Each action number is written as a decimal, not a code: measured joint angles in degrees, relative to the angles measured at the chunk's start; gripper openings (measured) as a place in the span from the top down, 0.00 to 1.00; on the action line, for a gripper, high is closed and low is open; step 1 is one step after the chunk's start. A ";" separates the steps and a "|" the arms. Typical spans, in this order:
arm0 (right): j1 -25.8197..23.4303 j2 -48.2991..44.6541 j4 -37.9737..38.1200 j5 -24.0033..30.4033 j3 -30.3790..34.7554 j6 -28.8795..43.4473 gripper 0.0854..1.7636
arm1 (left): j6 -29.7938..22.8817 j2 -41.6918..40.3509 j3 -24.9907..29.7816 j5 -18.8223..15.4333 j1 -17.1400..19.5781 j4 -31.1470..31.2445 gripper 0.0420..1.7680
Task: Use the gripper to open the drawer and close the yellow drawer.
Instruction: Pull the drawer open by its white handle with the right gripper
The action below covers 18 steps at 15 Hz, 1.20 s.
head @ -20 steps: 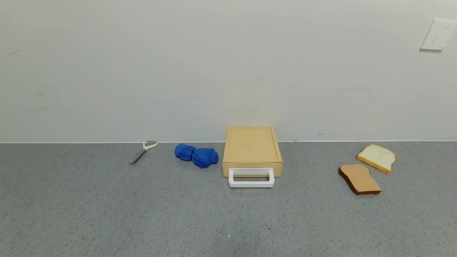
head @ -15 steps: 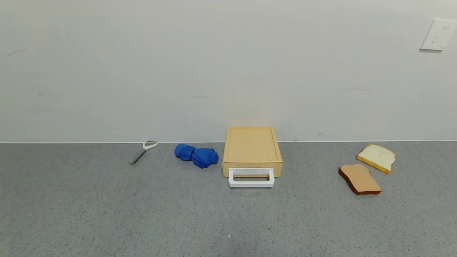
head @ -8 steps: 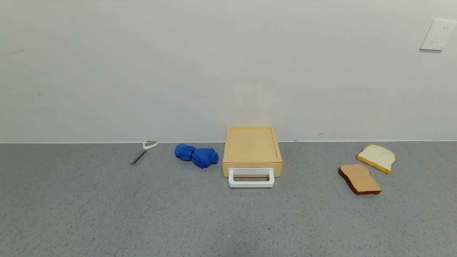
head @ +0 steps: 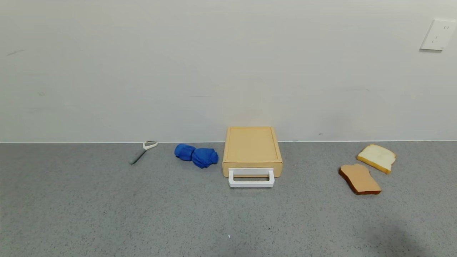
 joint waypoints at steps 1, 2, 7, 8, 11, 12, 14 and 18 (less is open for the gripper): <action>1.38 4.35 0.66 -0.41 -3.36 0.56 0.04 | 0.00 0.00 0.00 0.00 0.00 0.00 0.03; 3.55 8.98 2.04 -1.24 -7.41 1.85 0.04 | 0.00 0.00 0.00 0.00 0.00 0.00 0.03; 17.05 30.46 8.06 -7.51 -25.44 11.17 0.04 | 0.00 0.00 0.00 0.00 0.00 0.00 0.03; 19.09 34.12 8.39 -8.17 -28.15 12.11 0.04 | 0.02 0.00 0.00 0.00 0.00 0.00 0.03; 24.25 43.36 9.53 -8.30 -35.36 12.04 0.04 | 0.02 0.00 0.00 0.00 0.00 0.00 0.03; 25.32 45.63 9.98 -6.33 -37.07 9.81 0.04 | 0.00 0.00 0.00 0.00 0.00 0.00 0.03; 26.38 48.98 10.12 0.33 -39.12 4.06 0.04 | 0.00 0.00 0.00 0.00 0.00 0.00 0.03; 26.30 54.31 9.68 10.97 -41.62 -8.42 0.04 | 0.02 0.00 0.00 0.00 -0.02 0.00 0.03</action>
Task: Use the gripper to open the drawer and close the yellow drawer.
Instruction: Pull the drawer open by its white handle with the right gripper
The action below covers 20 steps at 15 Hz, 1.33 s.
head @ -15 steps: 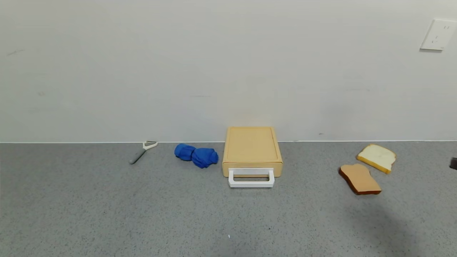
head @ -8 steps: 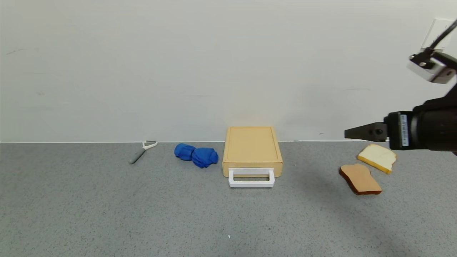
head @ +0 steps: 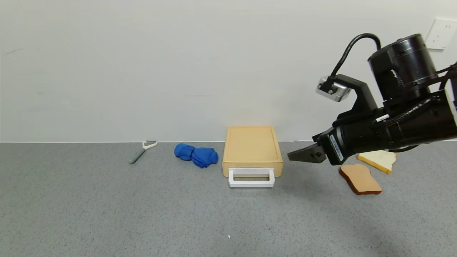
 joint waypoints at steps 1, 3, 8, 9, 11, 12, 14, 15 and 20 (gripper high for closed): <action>-0.13 1.34 -0.06 2.43 -0.72 -2.12 0.04 | -0.02 0.00 0.00 0.00 0.00 0.00 0.03; -0.26 4.24 -0.09 5.90 -2.29 -6.03 0.04 | -0.02 0.00 0.00 -0.02 0.02 0.00 0.03; 0.79 12.26 -0.05 8.68 -8.19 -8.44 0.04 | 0.00 0.00 0.00 0.00 0.02 0.00 0.03; 1.27 13.97 0.00 8.69 -9.41 -8.48 0.04 | -0.02 0.00 0.00 0.00 0.02 0.00 0.03; 2.28 17.09 -0.06 8.57 -11.72 -8.40 0.04 | -0.02 0.00 0.00 0.00 0.02 0.00 0.03; 2.86 18.66 -0.09 8.47 -12.76 -8.40 0.04 | -0.02 0.00 0.00 0.00 0.02 0.00 0.03; 3.96 21.27 -0.20 8.33 -14.12 -8.44 0.04 | 0.00 0.00 0.00 0.00 0.00 0.00 0.03; 4.35 22.38 -0.22 8.30 -14.64 -8.42 0.04 | 0.00 0.00 0.00 0.00 0.00 0.00 0.03; 5.25 28.55 -2.49 6.05 -16.79 -8.05 0.04 | 0.00 0.00 0.00 0.00 0.02 0.00 0.03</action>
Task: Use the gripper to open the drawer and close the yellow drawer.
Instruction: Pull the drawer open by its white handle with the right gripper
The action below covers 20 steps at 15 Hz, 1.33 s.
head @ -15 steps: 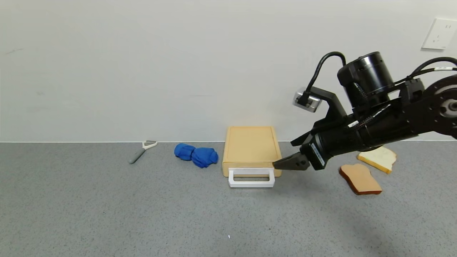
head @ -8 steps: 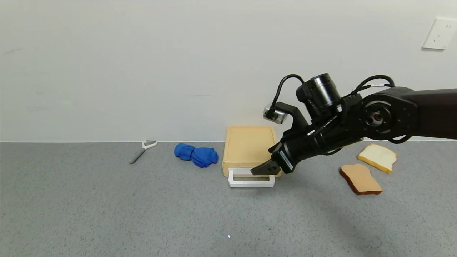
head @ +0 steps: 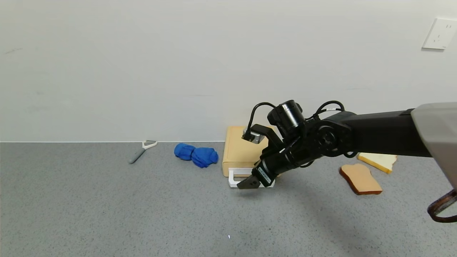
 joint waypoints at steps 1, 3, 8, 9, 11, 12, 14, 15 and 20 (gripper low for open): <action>0.06 1.13 -0.99 -0.28 -0.45 0.39 0.04 | 0.00 0.00 0.00 0.00 0.00 0.00 0.03; 0.34 3.25 -1.51 -0.39 -1.74 2.01 0.04 | -0.02 0.00 0.00 0.00 0.00 0.00 0.03; 0.83 7.25 -1.78 -2.88 -4.25 2.49 0.04 | 0.00 0.00 0.00 0.00 0.00 0.00 0.03; 0.84 7.89 -1.82 -2.90 -4.56 2.49 0.04 | 0.00 0.00 0.00 0.00 0.00 0.00 0.03; 0.84 8.89 -1.82 -2.88 -5.11 2.45 0.04 | 0.00 0.00 0.00 0.00 0.00 0.00 0.03; 0.84 9.31 -1.78 -2.88 -5.46 2.46 0.04 | 0.00 0.00 0.00 0.00 0.00 0.00 0.03; 0.84 9.90 -1.76 -2.85 -5.81 2.46 0.04 | 0.00 0.00 0.00 0.00 0.00 0.00 0.03; 0.84 10.18 -1.76 -2.88 -5.94 2.46 0.04 | 0.00 0.00 0.00 0.00 0.00 0.00 0.03; 0.84 11.75 -1.78 -2.90 -7.09 2.38 0.04 | -0.02 0.00 0.00 0.00 0.00 0.00 0.03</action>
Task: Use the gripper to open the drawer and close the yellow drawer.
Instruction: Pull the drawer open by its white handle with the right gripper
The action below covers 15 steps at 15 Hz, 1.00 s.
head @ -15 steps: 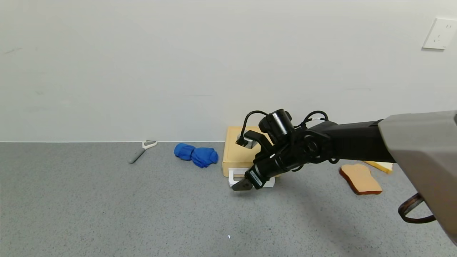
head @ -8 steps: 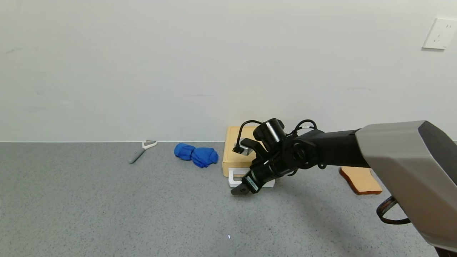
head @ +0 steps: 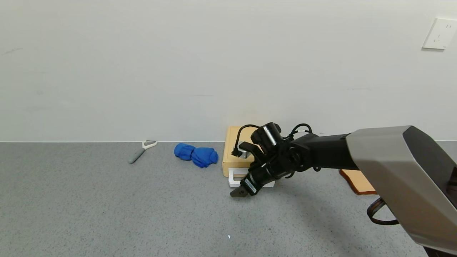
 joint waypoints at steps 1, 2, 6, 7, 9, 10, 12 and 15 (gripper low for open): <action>0.00 0.38 0.10 0.02 -0.40 0.05 0.03 | 0.02 0.00 0.00 0.00 0.00 0.00 0.03; -0.04 0.68 0.18 0.05 -0.72 0.18 0.03 | 0.02 0.00 0.00 0.00 0.00 0.00 0.03; -0.01 1.23 0.84 0.11 -1.01 0.77 0.03 | 0.02 0.00 0.00 0.00 0.00 0.00 0.03; 0.05 1.27 0.93 0.11 -1.01 1.23 0.03 | 0.02 0.00 0.00 0.00 0.00 0.00 0.03; 0.40 1.29 2.30 0.13 -0.85 1.84 0.03 | 0.02 0.00 0.00 0.00 0.00 0.00 0.03; 0.60 1.27 3.08 0.13 -0.85 1.87 0.03 | 0.02 0.00 0.00 0.00 0.00 0.00 0.03; 0.84 1.18 4.10 0.17 -0.72 1.90 0.03 | 0.02 0.00 0.00 0.00 0.02 0.00 0.03; 1.37 0.99 5.80 0.13 -0.24 1.97 0.03 | 0.02 0.00 0.00 0.00 0.02 0.00 0.03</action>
